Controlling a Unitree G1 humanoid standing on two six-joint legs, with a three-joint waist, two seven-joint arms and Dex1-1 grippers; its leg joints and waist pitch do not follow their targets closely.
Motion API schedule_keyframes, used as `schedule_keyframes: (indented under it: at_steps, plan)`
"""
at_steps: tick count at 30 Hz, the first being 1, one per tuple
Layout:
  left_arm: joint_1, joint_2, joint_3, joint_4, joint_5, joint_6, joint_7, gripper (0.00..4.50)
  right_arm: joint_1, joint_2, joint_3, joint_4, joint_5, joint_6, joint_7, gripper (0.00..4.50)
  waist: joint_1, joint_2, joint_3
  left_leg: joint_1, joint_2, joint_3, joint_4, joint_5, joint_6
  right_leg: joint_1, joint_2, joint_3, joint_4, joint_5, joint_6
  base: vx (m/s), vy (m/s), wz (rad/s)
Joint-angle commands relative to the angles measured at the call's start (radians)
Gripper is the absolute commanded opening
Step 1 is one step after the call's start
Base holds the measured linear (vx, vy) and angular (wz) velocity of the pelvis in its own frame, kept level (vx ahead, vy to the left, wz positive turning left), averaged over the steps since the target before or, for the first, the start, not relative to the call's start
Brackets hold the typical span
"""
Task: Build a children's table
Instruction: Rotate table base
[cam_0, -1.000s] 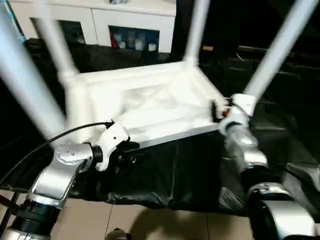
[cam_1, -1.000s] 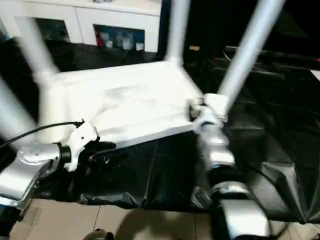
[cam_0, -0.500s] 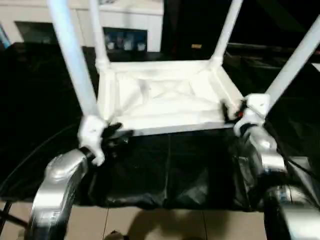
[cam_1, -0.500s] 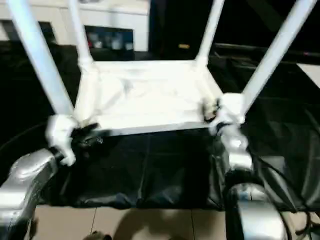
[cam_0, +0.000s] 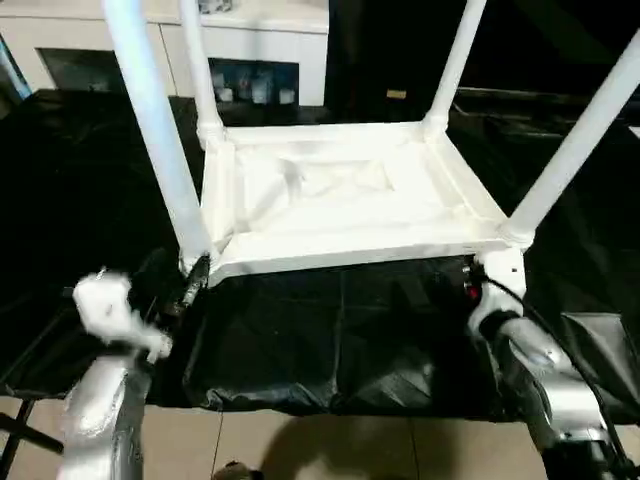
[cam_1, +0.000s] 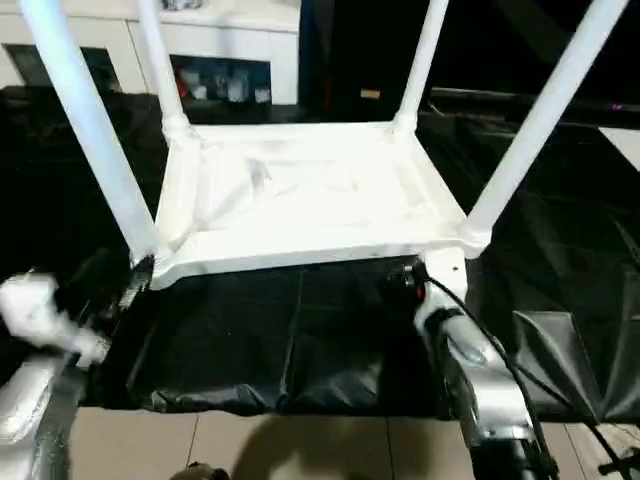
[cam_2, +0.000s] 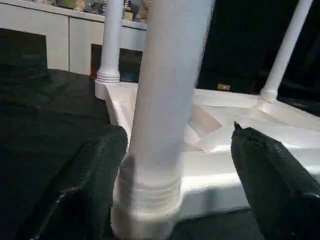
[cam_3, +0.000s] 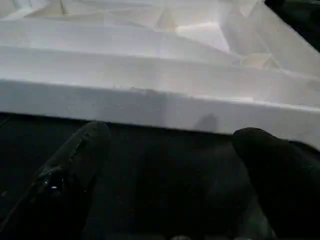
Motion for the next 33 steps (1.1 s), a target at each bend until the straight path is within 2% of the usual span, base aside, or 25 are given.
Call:
schedule_keyframes:
  at_steps: [1,3,4,5,6,7,8,9,11,12,13,16,19,21,22,23,24,25,27,30,32,33]
  plan:
    - [-0.058,0.024,0.014,0.072,-0.012,0.002,-0.018,4.23,-0.013,-0.009,0.009,0.000,-0.022,0.046,-0.015,4.50,-0.003,0.005,-0.056,0.025,0.010,-0.018,-0.085,-0.408,-0.055,0.010,-0.022,0.016,-0.096,-0.365,-0.075,0.000,0.000,0.00]
    - [-0.118,0.053,0.015,0.147,-0.016,0.003,-0.039,4.49,-0.026,-0.008,0.013,0.018,-0.032,0.072,-0.019,4.50,-0.003,0.006,-0.060,0.023,0.006,-0.016,-0.083,-0.379,-0.055,0.013,-0.020,0.016,-0.091,-0.327,-0.084,0.000,0.000,0.00]
    - [-0.154,0.069,0.015,0.191,-0.018,0.013,-0.048,4.49,-0.038,-0.009,0.017,0.040,-0.038,0.075,-0.017,4.50,-0.004,0.005,-0.063,0.022,0.007,-0.016,-0.081,-0.352,-0.053,0.016,-0.021,0.017,-0.085,-0.273,-0.098,0.000,0.000,0.00]
    - [-0.235,0.106,0.018,0.293,-0.028,0.030,-0.067,4.50,-0.076,-0.008,0.013,0.094,-0.045,0.077,-0.018,4.50,-0.007,0.011,-0.065,0.019,0.004,-0.015,-0.080,-0.313,-0.053,0.020,-0.022,0.015,-0.078,-0.224,-0.118,0.000,0.000,0.00]
    - [-0.247,0.110,0.019,0.307,-0.030,0.032,-0.069,4.50,-0.082,-0.008,0.012,0.102,-0.045,0.077,-0.018,4.50,-0.007,0.012,-0.067,0.024,0.001,-0.011,-0.076,-0.306,-0.052,0.015,-0.018,0.015,-0.077,-0.209,-0.127,0.000,0.000,0.00]
    - [-0.269,0.119,0.021,0.334,-0.034,0.037,-0.074,4.50,-0.093,-0.007,0.011,0.117,-0.046,0.077,-0.018,4.50,-0.009,0.012,-0.069,0.025,0.000,-0.012,-0.075,-0.296,-0.052,0.018,-0.019,0.015,-0.073,-0.187,-0.138,0.000,0.000,0.00]
    - [-0.332,0.147,0.026,0.406,-0.051,0.043,-0.118,4.50,-0.134,-0.010,0.009,0.177,-0.055,0.063,-0.019,4.50,-0.006,0.013,-0.072,0.023,0.002,-0.011,-0.073,-0.259,-0.049,0.024,-0.022,0.015,-0.068,-0.131,-0.156,0.000,0.000,0.00]
    - [-0.334,0.148,0.026,0.408,-0.052,0.045,-0.121,4.50,-0.136,-0.010,0.009,0.180,-0.055,0.062,-0.018,4.50,-0.007,0.013,-0.071,0.023,0.000,-0.009,-0.071,-0.248,-0.046,0.023,-0.022,0.015,-0.066,-0.115,-0.168,0.000,0.000,0.00]
    - [-0.402,0.190,0.007,0.464,-0.123,0.144,-0.307,4.50,-0.205,-0.015,0.007,0.289,-0.065,0.035,-0.008,4.50,-0.004,0.011,-0.075,0.028,0.001,-0.004,-0.066,-0.197,-0.034,0.025,-0.023,0.014,-0.057,-0.060,-0.212,0.000,0.000,0.00]
    - [-0.412,0.198,-0.001,0.469,-0.139,0.165,-0.358,4.50,-0.219,-0.016,0.009,0.312,-0.071,0.028,-0.008,4.50,-0.003,0.013,-0.077,0.029,0.000,-0.002,-0.062,-0.179,-0.032,0.026,-0.022,0.014,-0.052,-0.035,-0.224,0.000,0.000,0.00]
    - [-0.418,0.211,-0.018,0.473,-0.144,0.181,-0.413,4.50,-0.242,-0.015,0.010,0.351,-0.070,0.024,0.007,4.50,0.000,0.009,-0.075,0.027,0.002,0.000,-0.062,-0.154,-0.023,0.030,-0.023,0.015,-0.049,0.006,-0.241,0.000,0.000,0.00]
    - [-0.424,0.269,-0.094,0.448,-0.186,0.302,-0.631,4.50,-0.290,-0.014,0.020,0.441,-0.081,0.004,0.033,4.50,0.010,0.011,-0.079,0.031,0.003,0.004,-0.057,-0.120,0.007,0.032,-0.026,0.014,-0.041,0.051,-0.271,0.000,0.000,0.00]
    - [-0.436,0.318,-0.156,0.439,-0.212,0.406,-0.769,4.50,-0.327,-0.008,0.035,0.519,-0.091,-0.012,0.071,4.50,0.019,0.008,-0.074,0.030,0.008,0.007,-0.061,-0.123,0.008,0.037,-0.025,0.012,-0.040,0.040,-0.280,0.000,0.000,0.00]
    - [-0.433,0.329,-0.184,0.417,-0.223,0.443,-0.807,4.50,-0.342,-0.001,0.043,0.549,-0.097,-0.023,0.082,4.50,0.022,0.013,-0.071,0.034,0.011,0.008,-0.063,-0.167,-0.007,0.032,-0.028,0.012,-0.042,-0.024,-0.281,0.000,0.000,0.00]
    - [-0.431,0.335,-0.202,0.401,-0.230,0.465,-0.829,4.50,-0.351,0.004,0.049,0.568,-0.101,-0.031,0.089,4.50,0.021,0.010,-0.067,0.033,0.012,0.007,-0.067,-0.211,-0.026,0.034,-0.031,0.013,-0.049,-0.090,-0.270,0.000,0.000,0.00]
    - [-0.417,0.334,-0.225,0.359,-0.250,0.502,-0.849,4.50,-0.361,0.012,0.058,0.587,-0.109,-0.045,0.094,4.50,0.019,0.006,-0.067,0.034,0.013,0.007,-0.067,-0.223,-0.029,0.034,-0.033,0.014,-0.050,-0.106,-0.269,0.000,0.000,0.00]
    - [-0.393,0.332,-0.257,0.289,-0.282,0.559,-0.876,4.50,-0.377,0.028,0.068,0.612,-0.115,-0.064,0.105,4.50,0.016,0.006,-0.067,0.029,0.013,0.004,-0.070,-0.233,-0.037,0.038,-0.036,0.015,-0.049,-0.131,-0.264,0.000,0.000,0.00]
    - [-0.382,0.329,-0.268,0.262,-0.292,0.573,-0.878,4.50,-0.381,0.035,0.071,0.617,-0.117,-0.069,0.109,4.50,0.013,0.005,-0.066,0.026,0.012,0.002,-0.071,-0.233,-0.039,0.039,-0.037,0.014,-0.049,-0.139,-0.262,0.000,0.000,0.00]
    - [-0.360,0.322,-0.290,0.203,-0.316,0.613,-0.881,4.50,-0.393,0.051,0.077,0.628,-0.119,-0.080,0.119,4.50,0.003,0.002,-0.066,0.030,0.012,0.003,-0.070,-0.248,-0.036,0.034,-0.034,0.016,-0.054,-0.162,-0.257,0.000,0.000,0.00]
    - [-0.324,0.305,-0.317,0.116,-0.349,0.667,-0.880,4.50,-0.410,0.081,0.091,0.650,-0.126,-0.106,0.151,4.50,-0.011,-0.002,-0.065,0.024,0.011,0.000,-0.071,-0.240,-0.028,0.037,-0.033,0.016,-0.055,-0.167,-0.254,0.000,0.000,0.00]
    - [-0.308,0.291,-0.331,0.082,-0.357,0.682,-0.875,4.50,-0.418,0.102,0.104,0.663,-0.131,-0.119,0.176,4.50,-0.019,-0.001,-0.065,0.024,0.010,0.000,-0.071,-0.240,-0.023,0.035,-0.030,0.016,-0.057,-0.169,-0.252,0.000,0.000,0.00]
    - [-0.304,0.287,-0.334,0.072,-0.360,0.686,-0.872,4.50,-0.419,0.107,0.108,0.666,-0.132,-0.122,0.182,4.50,-0.022,-0.007,-0.064,0.022,0.010,0.000,-0.071,-0.241,-0.022,0.036,-0.030,0.016,-0.058,-0.173,-0.251,0.000,0.000,0.00]
